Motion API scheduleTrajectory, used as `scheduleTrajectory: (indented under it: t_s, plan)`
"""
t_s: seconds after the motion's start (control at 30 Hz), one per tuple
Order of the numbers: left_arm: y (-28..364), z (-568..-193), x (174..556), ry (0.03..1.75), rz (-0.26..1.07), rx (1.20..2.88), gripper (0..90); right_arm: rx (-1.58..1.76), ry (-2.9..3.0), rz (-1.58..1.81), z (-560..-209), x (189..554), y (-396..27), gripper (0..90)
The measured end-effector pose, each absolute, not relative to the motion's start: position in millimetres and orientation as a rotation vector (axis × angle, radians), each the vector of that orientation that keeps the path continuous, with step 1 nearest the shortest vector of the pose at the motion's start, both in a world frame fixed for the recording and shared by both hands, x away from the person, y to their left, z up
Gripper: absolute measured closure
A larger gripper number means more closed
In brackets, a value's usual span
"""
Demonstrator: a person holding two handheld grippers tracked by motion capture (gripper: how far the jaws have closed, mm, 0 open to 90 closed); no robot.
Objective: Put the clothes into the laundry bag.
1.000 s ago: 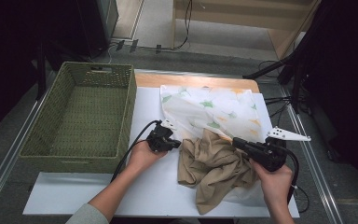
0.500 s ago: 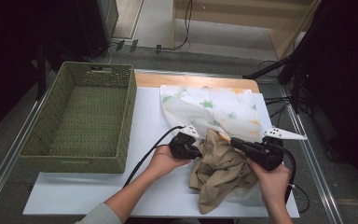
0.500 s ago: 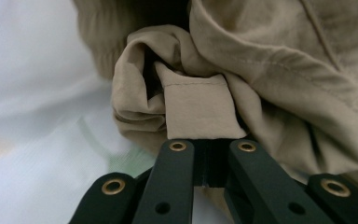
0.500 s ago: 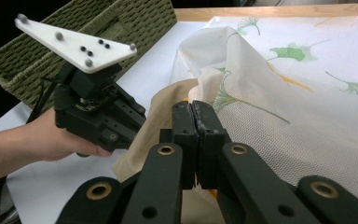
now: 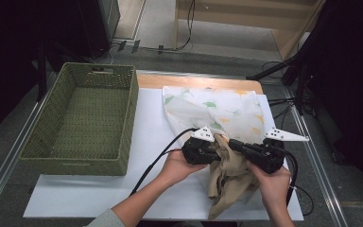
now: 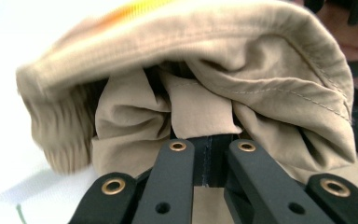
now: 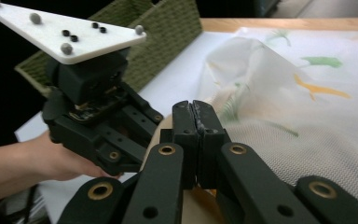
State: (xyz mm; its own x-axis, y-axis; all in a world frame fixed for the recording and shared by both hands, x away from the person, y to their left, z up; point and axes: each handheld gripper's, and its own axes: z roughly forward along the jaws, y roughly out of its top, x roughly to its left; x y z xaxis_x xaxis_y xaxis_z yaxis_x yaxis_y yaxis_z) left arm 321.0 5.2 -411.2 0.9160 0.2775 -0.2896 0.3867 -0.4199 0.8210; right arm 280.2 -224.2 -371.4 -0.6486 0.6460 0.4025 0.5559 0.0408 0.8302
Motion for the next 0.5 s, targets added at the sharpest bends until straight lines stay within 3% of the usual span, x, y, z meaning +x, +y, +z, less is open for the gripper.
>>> scheduleTrajectory:
  t_s: [0.17,0.5]
  plan:
    - [-6.2,-405.0,319.1,0.471,-0.079,2.042,90.0,1.226,2.179,1.699,-359.9,273.5,-219.8,89.5]
    - [-55.1,-415.3,345.0,0.588,-0.058,2.046,90.0,1.328,2.128,1.701,-371.8,282.2,-244.6,89.7]
